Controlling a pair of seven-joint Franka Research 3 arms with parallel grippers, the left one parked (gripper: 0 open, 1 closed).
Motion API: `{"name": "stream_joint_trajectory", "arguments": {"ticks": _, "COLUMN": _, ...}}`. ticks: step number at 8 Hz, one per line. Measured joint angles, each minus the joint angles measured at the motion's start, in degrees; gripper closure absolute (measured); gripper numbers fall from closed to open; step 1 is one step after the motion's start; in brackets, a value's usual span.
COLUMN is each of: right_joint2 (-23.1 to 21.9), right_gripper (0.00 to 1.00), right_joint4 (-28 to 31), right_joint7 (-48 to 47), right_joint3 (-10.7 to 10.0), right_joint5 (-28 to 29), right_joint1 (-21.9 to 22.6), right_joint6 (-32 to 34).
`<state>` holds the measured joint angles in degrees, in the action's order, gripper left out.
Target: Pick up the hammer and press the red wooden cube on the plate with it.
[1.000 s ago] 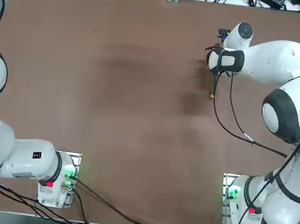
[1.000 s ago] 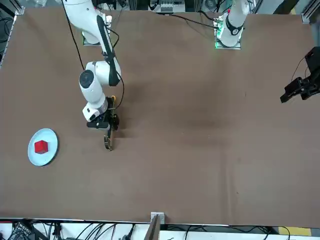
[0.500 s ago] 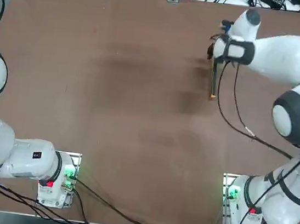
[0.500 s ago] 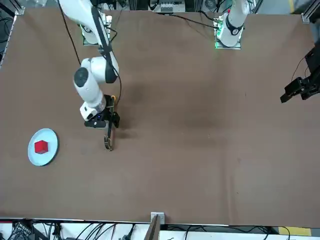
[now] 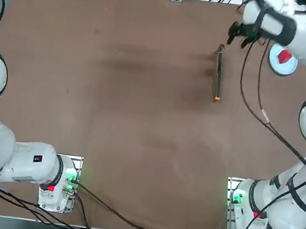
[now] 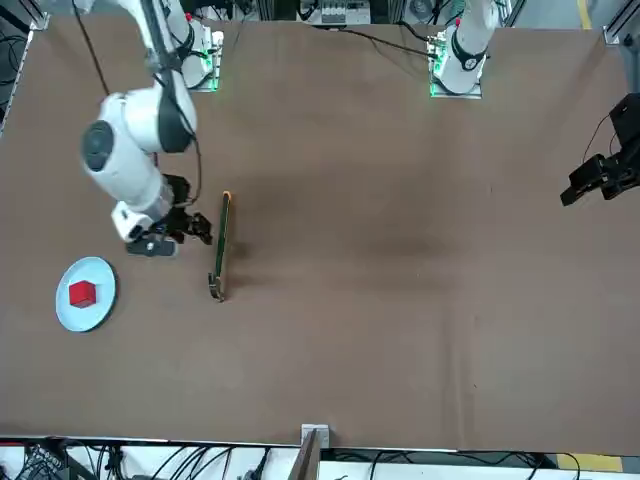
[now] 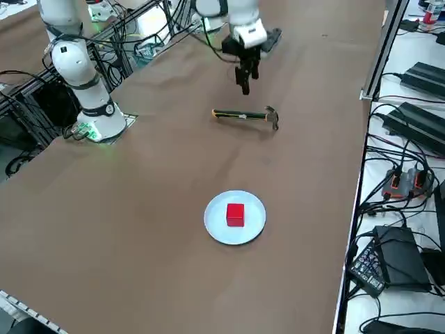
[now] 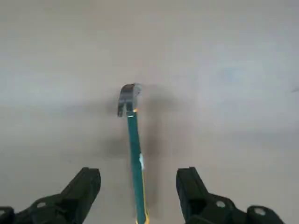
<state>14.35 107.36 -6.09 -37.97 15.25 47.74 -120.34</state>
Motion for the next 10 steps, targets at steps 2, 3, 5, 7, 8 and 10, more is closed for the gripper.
{"name": "stream_joint_trajectory", "arguments": {"ticks": 2, "right_joint2": -0.04, "right_gripper": 0.00, "right_joint4": -6.83, "right_joint7": 0.01, "right_joint3": -1.64, "right_joint5": -1.94, "right_joint1": -0.60, "right_joint6": 7.64}}
{"name": "stream_joint_trajectory", "arguments": {"ticks": 3, "right_joint2": 0.03, "right_gripper": 0.00, "right_joint4": -8.95, "right_joint7": 0.01, "right_joint3": -2.57, "right_joint5": -2.14, "right_joint1": -0.64, "right_joint6": 10.43}}
{"name": "stream_joint_trajectory", "arguments": {"ticks": 5, "right_joint2": 0.10, "right_gripper": 0.00, "right_joint4": -13.08, "right_joint7": 0.01, "right_joint3": -4.89, "right_joint5": -2.76, "right_joint1": -0.83, "right_joint6": 16.57}}
{"name": "stream_joint_trajectory", "arguments": {"ticks": 7, "right_joint2": -0.20, "right_gripper": 0.00, "right_joint4": -16.39, "right_joint7": -0.01, "right_joint3": -5.40, "right_joint5": -4.38, "right_joint1": -3.28, "right_joint6": 20.70}}
{"name": "stream_joint_trajectory", "arguments": {"ticks": 8, "right_joint2": -0.92, "right_gripper": 0.00, "right_joint4": -17.13, "right_joint7": 0.03, "right_joint3": -3.04, "right_joint5": -5.11, "right_joint1": -7.47, "right_joint6": 21.62}}
{"name": "stream_joint_trajectory", "arguments": {"ticks": 10, "right_joint2": -4.01, "right_gripper": 0.00, "right_joint4": -17.37, "right_joint7": 1.05, "right_joint3": 6.33, "right_joint5": -8.11, "right_joint1": -19.71, "right_joint6": 24.19}}
